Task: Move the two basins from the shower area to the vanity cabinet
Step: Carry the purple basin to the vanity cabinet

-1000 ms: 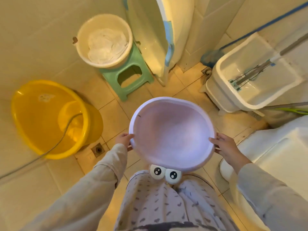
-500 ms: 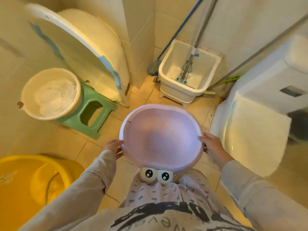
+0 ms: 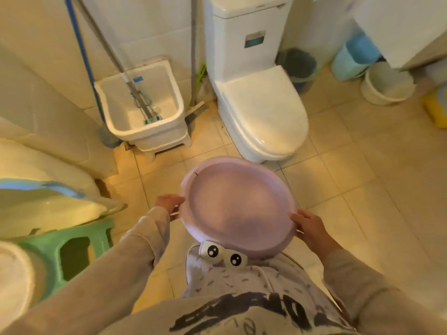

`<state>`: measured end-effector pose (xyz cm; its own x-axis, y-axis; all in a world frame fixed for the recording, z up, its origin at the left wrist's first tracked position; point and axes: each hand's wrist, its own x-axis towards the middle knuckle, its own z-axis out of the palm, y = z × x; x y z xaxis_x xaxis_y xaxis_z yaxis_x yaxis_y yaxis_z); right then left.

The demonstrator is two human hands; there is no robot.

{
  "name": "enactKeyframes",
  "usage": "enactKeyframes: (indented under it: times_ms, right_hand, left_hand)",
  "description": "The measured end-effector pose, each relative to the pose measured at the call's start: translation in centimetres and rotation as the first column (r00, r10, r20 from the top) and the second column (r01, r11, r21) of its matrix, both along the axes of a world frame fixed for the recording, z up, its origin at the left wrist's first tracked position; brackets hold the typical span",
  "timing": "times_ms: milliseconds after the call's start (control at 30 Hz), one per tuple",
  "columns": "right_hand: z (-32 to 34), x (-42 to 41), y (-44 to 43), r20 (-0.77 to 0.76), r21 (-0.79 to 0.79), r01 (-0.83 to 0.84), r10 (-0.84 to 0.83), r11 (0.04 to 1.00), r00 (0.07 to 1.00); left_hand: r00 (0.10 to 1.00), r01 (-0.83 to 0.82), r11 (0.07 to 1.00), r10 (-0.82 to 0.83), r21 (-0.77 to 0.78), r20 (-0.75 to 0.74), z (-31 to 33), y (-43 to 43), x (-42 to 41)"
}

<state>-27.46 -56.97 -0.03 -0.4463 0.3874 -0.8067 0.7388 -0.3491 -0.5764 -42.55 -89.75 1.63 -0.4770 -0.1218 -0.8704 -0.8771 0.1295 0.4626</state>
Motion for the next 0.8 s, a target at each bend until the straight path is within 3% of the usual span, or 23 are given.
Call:
enactKeyframes:
  times_ms: [167, 333, 467, 700, 800]
  right_hand:
    - [0.2, 6.7, 3.9, -0.018, -0.024, 0.298, -0.299, 0.954, 0.954]
    - [-0.7, 12.8, 7.6, -0.004, -0.064, 0.536, -0.537, 0.842, 0.844]
    - [-1.4, 16.9, 11.5, 0.010, -0.070, 0.631, -0.632, 0.772, 0.775]
    - [-0.4, 21.8, 23.4, -0.001, 0.013, 0.622, -0.622, 0.783, 0.783]
    - [0.7, 22.8, 29.4, -0.063, 0.013, 0.666, -0.664, 0.746, 0.745]
  left_hand:
    - [0.963, 0.263, 0.965, -0.261, 0.017, -0.066, 1.6, 9.3, -2.0]
    - [0.878, 0.466, 0.885, -0.460, 0.013, -0.134, 2.5, 19.2, -0.8]
    - [0.839, 0.532, 0.847, -0.528, -0.009, -0.132, 1.9, 27.2, 1.7]
    - [0.802, 0.593, 0.805, -0.593, -0.019, -0.079, 0.3, 39.7, 6.8]
    - [0.805, 0.590, 0.807, -0.589, -0.016, -0.065, -0.2, 44.9, 8.6]
